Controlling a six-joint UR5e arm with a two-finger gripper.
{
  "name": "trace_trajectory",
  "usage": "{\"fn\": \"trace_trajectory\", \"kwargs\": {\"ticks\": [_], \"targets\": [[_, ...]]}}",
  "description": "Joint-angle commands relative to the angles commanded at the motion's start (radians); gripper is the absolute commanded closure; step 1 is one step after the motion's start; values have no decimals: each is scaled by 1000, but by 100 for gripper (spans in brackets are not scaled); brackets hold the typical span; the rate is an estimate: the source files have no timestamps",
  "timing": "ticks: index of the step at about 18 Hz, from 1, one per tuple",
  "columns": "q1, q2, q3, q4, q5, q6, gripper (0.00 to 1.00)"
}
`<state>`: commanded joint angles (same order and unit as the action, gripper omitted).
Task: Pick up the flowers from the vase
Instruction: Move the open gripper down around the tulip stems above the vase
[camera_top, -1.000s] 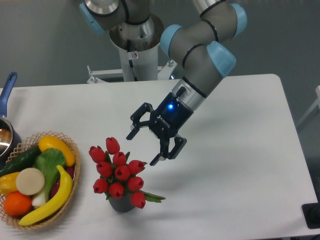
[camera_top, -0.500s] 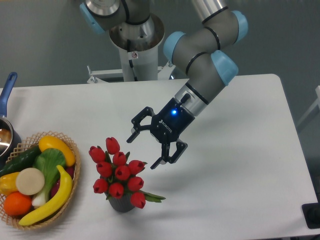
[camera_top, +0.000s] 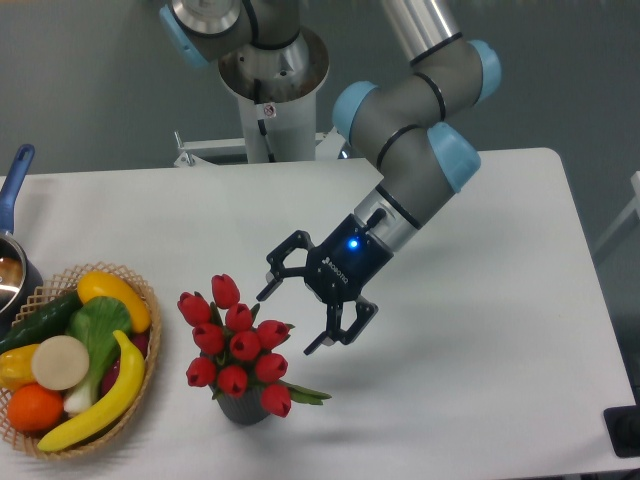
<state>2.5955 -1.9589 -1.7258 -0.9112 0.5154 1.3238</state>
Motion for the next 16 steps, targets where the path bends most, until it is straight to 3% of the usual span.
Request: {"fn": "trace_trajectory", "kwargs": {"ticks": [16], "targets": [[-58,-8,-9,14,14,32,0]]}}
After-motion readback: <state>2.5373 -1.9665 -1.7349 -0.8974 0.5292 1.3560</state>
